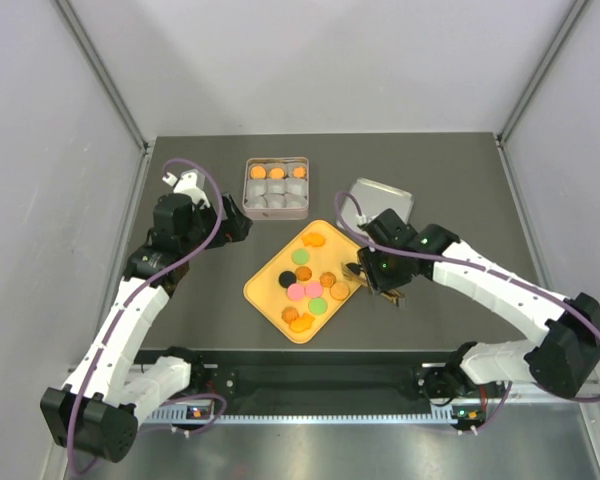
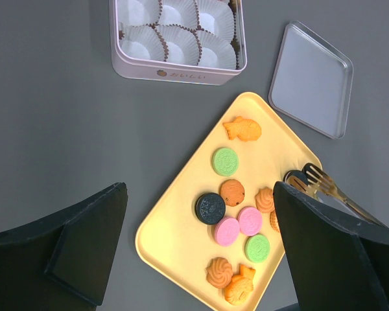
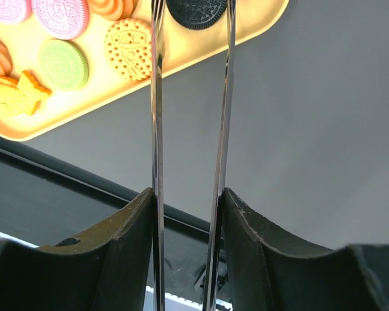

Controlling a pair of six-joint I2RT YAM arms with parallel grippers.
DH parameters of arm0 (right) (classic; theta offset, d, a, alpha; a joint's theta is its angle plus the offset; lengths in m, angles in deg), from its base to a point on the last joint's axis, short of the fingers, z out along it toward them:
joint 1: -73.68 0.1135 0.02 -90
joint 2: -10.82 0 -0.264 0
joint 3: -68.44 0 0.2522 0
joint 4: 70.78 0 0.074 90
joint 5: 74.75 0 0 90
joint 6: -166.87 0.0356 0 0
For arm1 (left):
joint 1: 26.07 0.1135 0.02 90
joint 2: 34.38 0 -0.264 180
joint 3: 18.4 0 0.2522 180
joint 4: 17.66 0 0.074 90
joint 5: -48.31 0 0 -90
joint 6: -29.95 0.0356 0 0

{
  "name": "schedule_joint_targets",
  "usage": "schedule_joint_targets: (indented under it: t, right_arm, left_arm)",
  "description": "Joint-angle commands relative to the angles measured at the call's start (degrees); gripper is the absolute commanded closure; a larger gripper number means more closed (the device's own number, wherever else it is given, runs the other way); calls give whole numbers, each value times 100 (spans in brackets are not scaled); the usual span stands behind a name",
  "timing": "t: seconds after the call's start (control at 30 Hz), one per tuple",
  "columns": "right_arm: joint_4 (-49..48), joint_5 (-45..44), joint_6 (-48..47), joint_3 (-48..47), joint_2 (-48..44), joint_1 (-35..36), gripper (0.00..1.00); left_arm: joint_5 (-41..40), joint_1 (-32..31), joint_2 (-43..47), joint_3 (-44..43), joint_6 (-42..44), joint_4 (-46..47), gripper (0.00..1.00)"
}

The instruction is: Pack the cookies

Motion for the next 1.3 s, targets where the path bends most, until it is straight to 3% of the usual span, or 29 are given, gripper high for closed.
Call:
schedule_joint_targets:
  t: [0.0,0.2,0.57,0.7,1.0,1.27]
  right_arm:
    - [117,39,-118,-404,53,22,57]
    - [205,-40,-241,-755,176,-127,64]
    - [196,30,-355,-1194,307,-321,65]
    - [179,39,-373,-1790,544,-347,65]
    - [-619,109,-443,-3363,1704,-593,65]
    - [-1148,224,-487,-5051,3277,-664,65]
  left_arm:
    - [55,31,99,33,-17,231,1]
    - [55,31,117,33,-17,231,1]
    - [81,31,117,33,-26,240,1]
    - [81,31,108,33,-26,240,1]
    - [90,31,91,33,-26,249,1]
    - [37,40,108,33,-17,231,1]
